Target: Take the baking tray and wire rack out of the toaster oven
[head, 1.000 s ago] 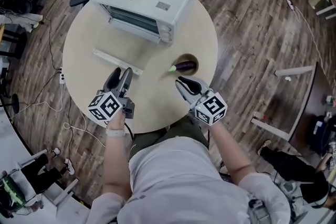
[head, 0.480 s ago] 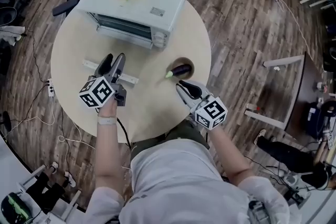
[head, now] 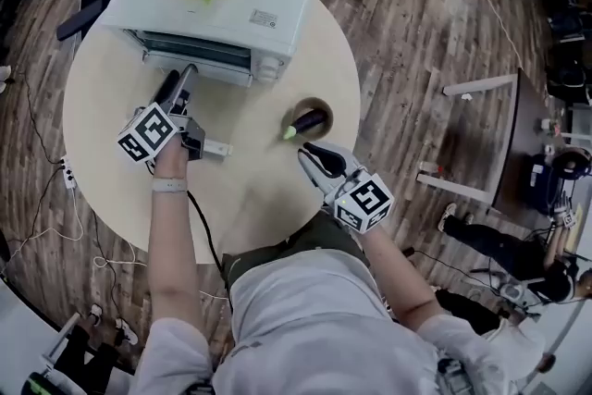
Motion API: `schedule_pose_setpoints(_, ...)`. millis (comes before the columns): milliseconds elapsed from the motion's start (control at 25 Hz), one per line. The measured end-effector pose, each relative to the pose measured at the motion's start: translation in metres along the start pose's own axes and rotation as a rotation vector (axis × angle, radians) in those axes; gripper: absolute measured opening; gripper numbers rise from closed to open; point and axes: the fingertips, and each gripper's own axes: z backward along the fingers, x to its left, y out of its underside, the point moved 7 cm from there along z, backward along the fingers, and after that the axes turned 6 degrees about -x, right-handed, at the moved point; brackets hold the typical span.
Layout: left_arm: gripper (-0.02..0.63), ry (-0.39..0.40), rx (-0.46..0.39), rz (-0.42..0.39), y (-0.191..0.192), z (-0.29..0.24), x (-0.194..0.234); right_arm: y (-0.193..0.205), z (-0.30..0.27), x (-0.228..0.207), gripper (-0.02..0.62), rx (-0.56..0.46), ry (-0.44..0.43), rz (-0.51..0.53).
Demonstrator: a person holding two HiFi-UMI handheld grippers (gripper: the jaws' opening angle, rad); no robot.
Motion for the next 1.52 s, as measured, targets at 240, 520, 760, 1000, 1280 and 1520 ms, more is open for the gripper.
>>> schedule_pose_setpoints(240, 0.256, 0.057, -0.059, 0.215, 0.003, -0.032, 0.028, 0.008, -0.004, 0.002, 0.046, 0.026, 0.063, -0.036)
schedule_pose_setpoints(520, 0.256, 0.113, -0.136, 0.450, 0.014, -0.067, 0.055, 0.010, 0.000, -0.004, 0.046, 0.025, 0.153, -0.093)
schedule_pose_setpoints(760, 0.255, 0.143, -0.154, 0.559, 0.025, -0.094, 0.069, 0.016, 0.012, -0.013, 0.046, 0.056, 0.221, -0.101)
schedule_pose_setpoints(1000, 0.253, 0.152, -0.178, 0.607, 0.021, -0.116, 0.078, 0.019, 0.017, -0.016, 0.046, 0.060, 0.269, -0.123)
schedule_pose_setpoints(1280, 0.117, 0.223, -0.210, 0.727, 0.017, -0.120, 0.071, 0.024, 0.023, -0.015, 0.046, 0.051, 0.294, -0.136)
schedule_pose_setpoints(1520, 0.094, 0.239, -0.222, 0.776, 0.017, -0.112, 0.065, 0.029, 0.028, -0.012, 0.046, 0.049, 0.297, -0.150)
